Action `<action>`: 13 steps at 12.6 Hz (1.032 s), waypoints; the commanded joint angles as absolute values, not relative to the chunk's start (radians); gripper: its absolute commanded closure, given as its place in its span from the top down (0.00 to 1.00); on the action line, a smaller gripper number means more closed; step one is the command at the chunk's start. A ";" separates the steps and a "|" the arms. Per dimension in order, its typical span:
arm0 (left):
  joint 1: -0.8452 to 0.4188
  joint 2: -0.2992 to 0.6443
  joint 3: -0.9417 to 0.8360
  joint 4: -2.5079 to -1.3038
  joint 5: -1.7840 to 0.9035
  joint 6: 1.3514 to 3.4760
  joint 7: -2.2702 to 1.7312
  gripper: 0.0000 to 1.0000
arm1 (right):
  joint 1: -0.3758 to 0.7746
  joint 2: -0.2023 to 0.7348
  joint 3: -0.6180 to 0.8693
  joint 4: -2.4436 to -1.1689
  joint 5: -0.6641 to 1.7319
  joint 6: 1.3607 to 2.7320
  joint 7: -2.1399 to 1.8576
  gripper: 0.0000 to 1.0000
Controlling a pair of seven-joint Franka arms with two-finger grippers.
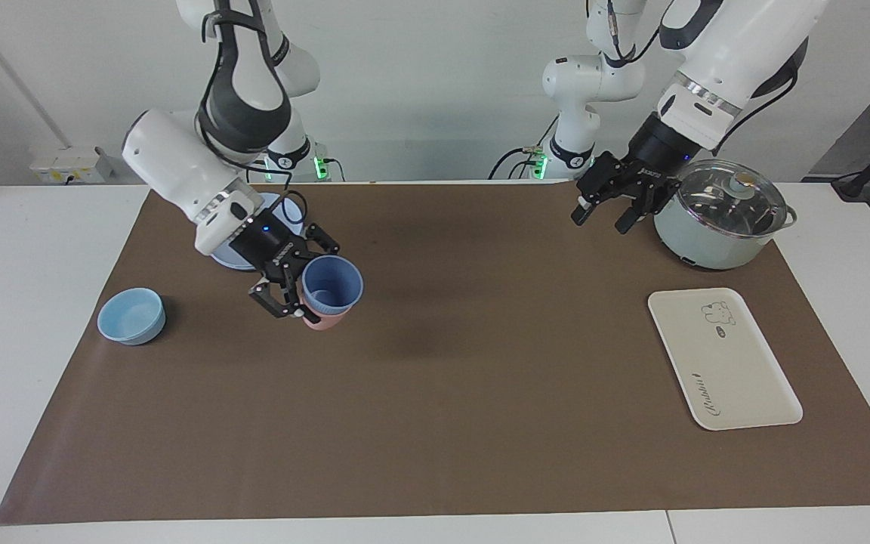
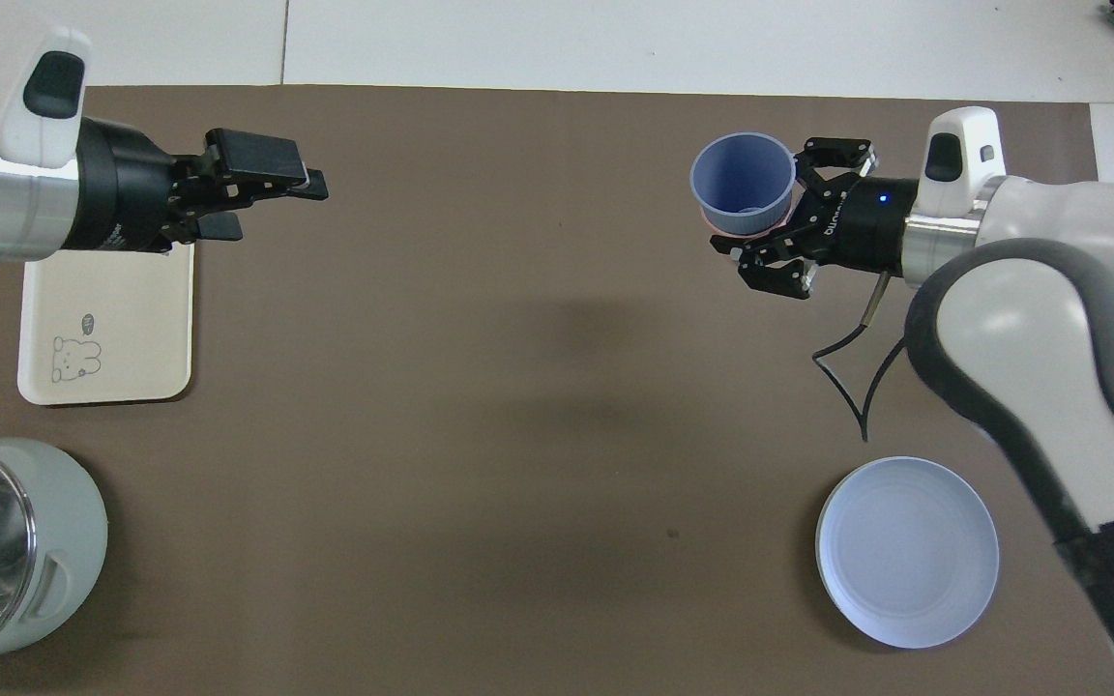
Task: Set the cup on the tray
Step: 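Lift the blue cup with the right gripper while the left gripper approaches, then grasp the blue cup with the left gripper from the right gripper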
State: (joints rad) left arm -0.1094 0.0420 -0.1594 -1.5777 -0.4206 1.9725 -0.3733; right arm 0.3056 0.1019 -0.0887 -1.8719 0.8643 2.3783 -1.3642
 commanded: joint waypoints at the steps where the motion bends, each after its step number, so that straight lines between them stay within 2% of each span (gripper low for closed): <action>1: -0.208 0.093 -0.149 -1.577 -0.454 2.121 -0.516 1.00 | 0.357 0.089 -0.084 -1.856 0.720 2.404 -1.247 0.00; 7: -0.379 0.241 -0.150 -1.551 -0.538 2.376 -0.541 1.00 | 0.480 0.091 -0.084 -1.822 0.427 2.407 -1.033 0.00; 13: -0.408 0.248 -0.152 -1.551 -0.525 2.314 -0.520 0.95 | 0.488 0.095 -0.084 -1.809 0.405 2.407 -1.023 0.00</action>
